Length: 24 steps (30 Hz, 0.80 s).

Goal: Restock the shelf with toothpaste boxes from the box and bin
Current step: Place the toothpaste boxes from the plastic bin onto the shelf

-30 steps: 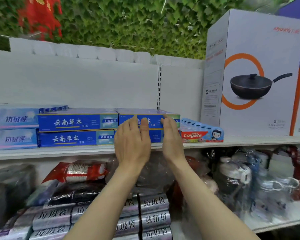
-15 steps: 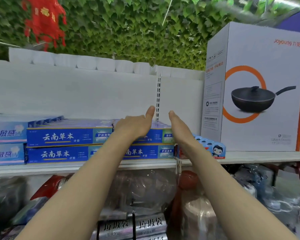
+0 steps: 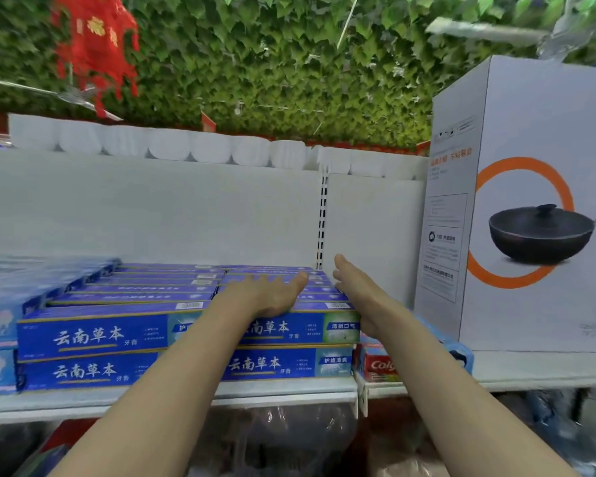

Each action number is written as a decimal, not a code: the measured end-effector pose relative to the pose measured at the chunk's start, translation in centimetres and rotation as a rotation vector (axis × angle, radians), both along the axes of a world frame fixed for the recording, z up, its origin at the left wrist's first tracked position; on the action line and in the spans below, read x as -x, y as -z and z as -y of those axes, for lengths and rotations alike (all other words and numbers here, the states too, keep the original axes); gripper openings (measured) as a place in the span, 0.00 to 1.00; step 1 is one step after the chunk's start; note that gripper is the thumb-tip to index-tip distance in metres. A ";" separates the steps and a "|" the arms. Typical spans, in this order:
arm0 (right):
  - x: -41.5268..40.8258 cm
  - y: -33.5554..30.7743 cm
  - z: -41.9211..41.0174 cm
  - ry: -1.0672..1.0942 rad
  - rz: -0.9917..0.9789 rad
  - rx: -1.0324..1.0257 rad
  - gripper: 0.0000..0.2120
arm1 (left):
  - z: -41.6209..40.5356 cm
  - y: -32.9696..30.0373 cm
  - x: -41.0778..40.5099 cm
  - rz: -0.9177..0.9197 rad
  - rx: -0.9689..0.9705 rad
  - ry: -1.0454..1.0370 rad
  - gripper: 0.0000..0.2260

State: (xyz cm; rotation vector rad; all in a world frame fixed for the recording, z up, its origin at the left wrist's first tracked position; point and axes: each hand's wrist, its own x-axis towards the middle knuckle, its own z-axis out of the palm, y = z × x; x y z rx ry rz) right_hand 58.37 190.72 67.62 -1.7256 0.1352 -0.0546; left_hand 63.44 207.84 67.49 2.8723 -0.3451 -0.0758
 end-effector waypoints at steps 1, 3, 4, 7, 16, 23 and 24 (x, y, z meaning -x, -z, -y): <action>0.2 -0.2 -0.1 -0.003 0.003 0.023 0.19 | 0.0 0.0 0.1 0.000 0.004 -0.002 0.36; -0.4 -0.5 0.1 -0.026 0.007 0.027 0.23 | 0.0 0.0 -0.1 -0.004 0.018 -0.004 0.37; -0.6 -0.7 0.0 -0.031 -0.003 0.046 0.25 | 0.0 0.0 -0.4 -0.012 0.030 -0.009 0.38; -1.8 -0.9 0.0 -0.063 -0.079 0.082 0.23 | 0.0 0.2 -1.3 -0.013 0.053 -0.016 0.38; -1.8 -0.8 -0.1 -0.145 -0.133 0.093 0.25 | 0.1 0.3 -1.9 -0.014 0.058 -0.007 0.43; -1.9 -0.7 -0.1 -0.144 -0.110 0.020 0.25 | 0.4 -0.4 -1.0 -0.032 0.037 -0.018 0.38; -2.3 -0.7 0.1 -0.139 -0.102 0.030 0.25 | 0.5 -0.4 -0.9 -0.029 0.034 -0.025 0.38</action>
